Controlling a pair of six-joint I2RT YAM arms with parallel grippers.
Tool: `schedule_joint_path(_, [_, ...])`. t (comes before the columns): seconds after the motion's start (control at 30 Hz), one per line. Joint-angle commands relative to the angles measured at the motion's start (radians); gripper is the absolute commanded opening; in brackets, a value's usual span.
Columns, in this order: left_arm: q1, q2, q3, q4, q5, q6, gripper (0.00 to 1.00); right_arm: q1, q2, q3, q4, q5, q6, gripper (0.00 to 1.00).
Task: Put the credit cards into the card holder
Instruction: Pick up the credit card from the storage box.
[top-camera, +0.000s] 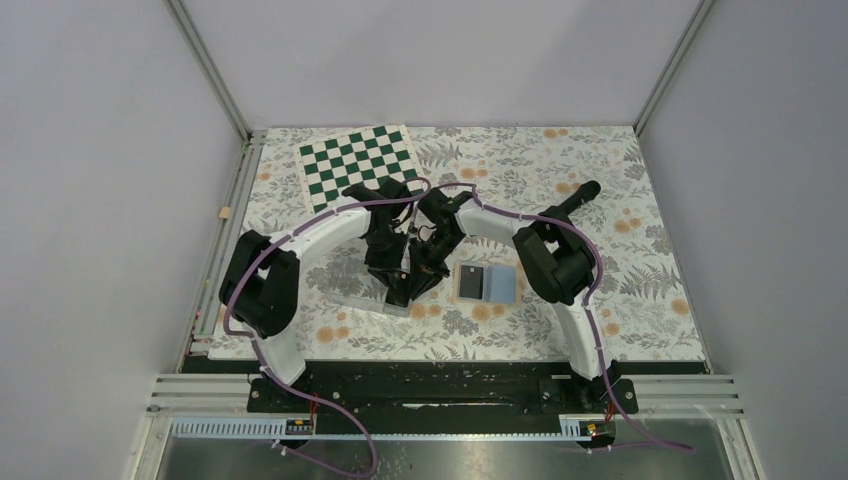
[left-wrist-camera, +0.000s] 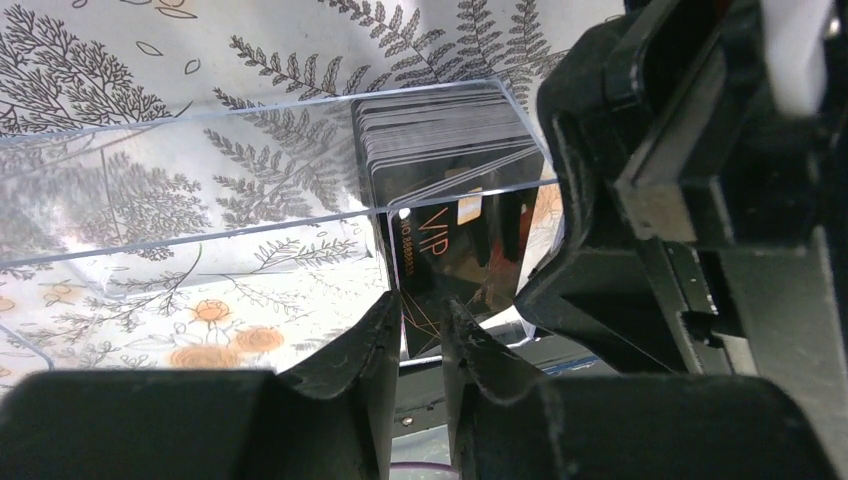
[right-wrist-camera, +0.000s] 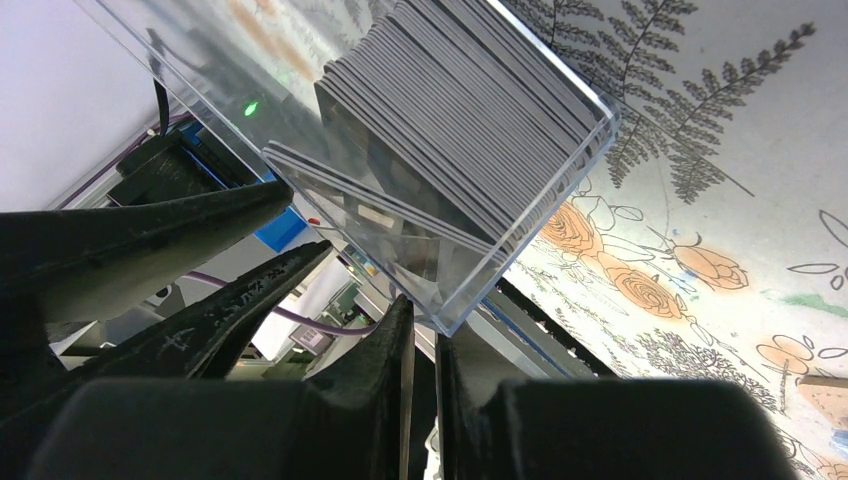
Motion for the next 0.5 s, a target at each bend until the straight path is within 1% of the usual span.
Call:
schedule_joint_path(0.0, [-0.032,0.028,0.072,0.007,-0.022,0.018,0.21,0.016,0.032,-0.002,0.051,-0.012,-0.024,0.02])
schedule_joint_path(0.13, [-0.049,0.043,0.088,-0.005,-0.043,0.023,0.17,0.017,0.035,0.001,0.051,-0.014,-0.023,0.02])
schedule_joint_path(0.47, [-0.080,0.088,0.116,-0.045,-0.107,0.043,0.18,0.016,0.038,0.001,0.051,-0.017,-0.023,0.02])
